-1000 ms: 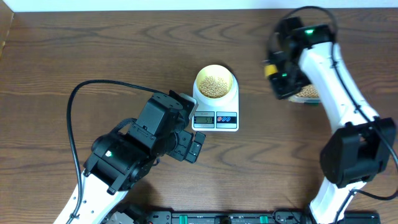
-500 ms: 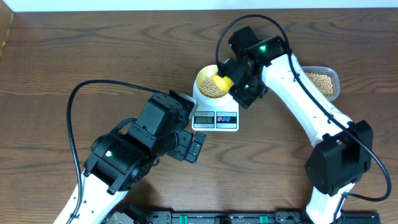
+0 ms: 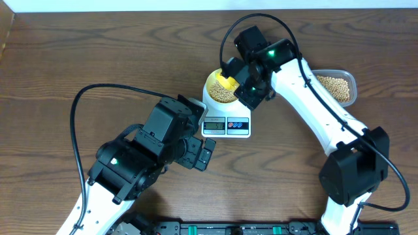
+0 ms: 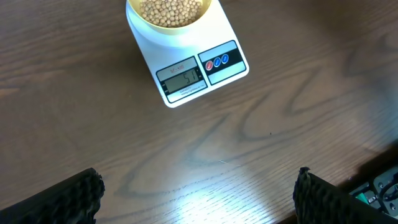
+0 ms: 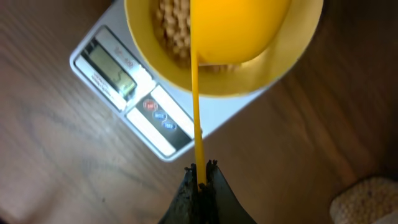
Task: Scoop item into bowl and weigh 50g on scale
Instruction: 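Carry the scoop over the yellow bowl and tip it to top up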
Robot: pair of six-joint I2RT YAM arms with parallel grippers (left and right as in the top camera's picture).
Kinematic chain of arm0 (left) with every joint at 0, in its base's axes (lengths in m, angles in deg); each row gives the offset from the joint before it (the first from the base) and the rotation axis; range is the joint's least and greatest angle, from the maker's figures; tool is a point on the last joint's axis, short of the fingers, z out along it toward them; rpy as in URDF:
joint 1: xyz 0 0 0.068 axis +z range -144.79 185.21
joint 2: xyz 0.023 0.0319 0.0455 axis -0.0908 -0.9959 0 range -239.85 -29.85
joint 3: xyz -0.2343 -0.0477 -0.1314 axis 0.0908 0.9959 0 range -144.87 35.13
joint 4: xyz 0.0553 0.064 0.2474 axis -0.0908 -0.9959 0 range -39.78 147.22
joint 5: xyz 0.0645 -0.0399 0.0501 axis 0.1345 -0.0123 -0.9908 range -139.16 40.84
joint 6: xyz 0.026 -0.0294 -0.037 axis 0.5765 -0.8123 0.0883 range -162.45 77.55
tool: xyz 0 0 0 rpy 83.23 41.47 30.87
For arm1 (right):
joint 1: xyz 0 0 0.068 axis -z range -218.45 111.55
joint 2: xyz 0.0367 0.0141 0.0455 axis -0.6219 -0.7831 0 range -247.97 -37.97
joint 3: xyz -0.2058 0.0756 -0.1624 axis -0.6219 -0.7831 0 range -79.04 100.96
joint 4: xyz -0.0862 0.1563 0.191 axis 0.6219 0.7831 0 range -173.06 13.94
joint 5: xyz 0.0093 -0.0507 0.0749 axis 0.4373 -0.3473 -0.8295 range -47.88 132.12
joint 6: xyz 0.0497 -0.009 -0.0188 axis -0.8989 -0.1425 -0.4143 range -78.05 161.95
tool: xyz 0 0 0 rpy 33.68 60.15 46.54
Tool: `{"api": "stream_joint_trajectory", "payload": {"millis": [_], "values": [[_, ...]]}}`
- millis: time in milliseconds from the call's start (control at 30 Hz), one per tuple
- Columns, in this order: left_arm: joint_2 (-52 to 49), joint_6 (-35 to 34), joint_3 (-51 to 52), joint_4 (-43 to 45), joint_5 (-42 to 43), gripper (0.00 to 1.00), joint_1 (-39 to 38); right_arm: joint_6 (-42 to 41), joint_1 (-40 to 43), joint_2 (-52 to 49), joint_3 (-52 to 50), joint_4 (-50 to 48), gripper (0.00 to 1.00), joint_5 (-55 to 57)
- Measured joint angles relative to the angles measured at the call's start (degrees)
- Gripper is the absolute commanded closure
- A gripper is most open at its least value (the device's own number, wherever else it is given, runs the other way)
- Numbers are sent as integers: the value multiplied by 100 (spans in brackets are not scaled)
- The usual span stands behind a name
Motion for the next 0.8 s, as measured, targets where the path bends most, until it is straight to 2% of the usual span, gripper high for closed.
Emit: {"api": "stream_joint_trajectory", "payload": {"millis": [800], "values": [[0,0,0,-2,0,0,0,-149,-190,-197,-4,-184,99,452]]}}
